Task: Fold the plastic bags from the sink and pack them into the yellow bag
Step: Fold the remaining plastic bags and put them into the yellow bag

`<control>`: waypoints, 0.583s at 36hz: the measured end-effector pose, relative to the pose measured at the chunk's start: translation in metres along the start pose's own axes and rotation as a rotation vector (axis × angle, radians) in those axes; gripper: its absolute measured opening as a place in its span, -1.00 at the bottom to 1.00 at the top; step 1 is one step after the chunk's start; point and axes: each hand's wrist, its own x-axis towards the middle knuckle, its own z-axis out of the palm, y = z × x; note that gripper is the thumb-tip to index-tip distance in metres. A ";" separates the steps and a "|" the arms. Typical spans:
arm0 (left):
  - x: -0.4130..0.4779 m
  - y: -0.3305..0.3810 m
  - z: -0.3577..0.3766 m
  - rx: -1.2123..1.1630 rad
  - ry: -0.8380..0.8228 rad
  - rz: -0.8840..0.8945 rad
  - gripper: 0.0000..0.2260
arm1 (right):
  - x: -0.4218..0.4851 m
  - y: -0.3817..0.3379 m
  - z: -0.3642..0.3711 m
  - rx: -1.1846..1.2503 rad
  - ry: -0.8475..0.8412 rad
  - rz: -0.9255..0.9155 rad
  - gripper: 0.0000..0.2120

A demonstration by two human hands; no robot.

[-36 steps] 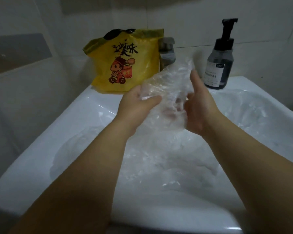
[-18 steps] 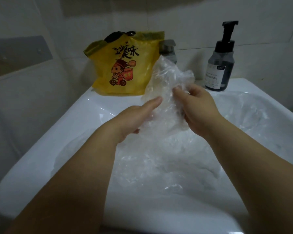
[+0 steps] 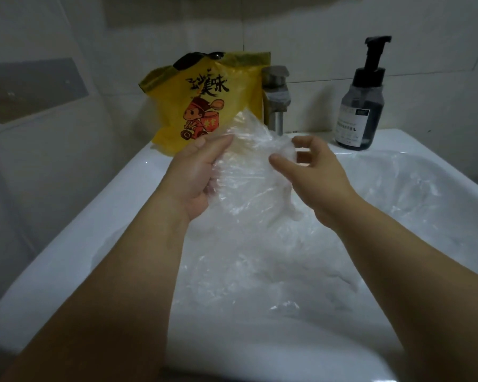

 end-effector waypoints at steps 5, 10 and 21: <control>-0.004 -0.003 0.004 0.106 -0.053 -0.004 -0.71 | -0.004 -0.008 0.003 0.016 -0.025 -0.081 -0.87; -0.008 -0.004 0.009 0.177 -0.103 -0.001 -0.88 | -0.007 -0.009 0.007 0.112 -0.213 0.005 -0.82; -0.008 -0.003 0.009 0.028 -0.229 0.005 -0.83 | -0.007 -0.012 0.005 0.219 -0.318 0.189 -0.70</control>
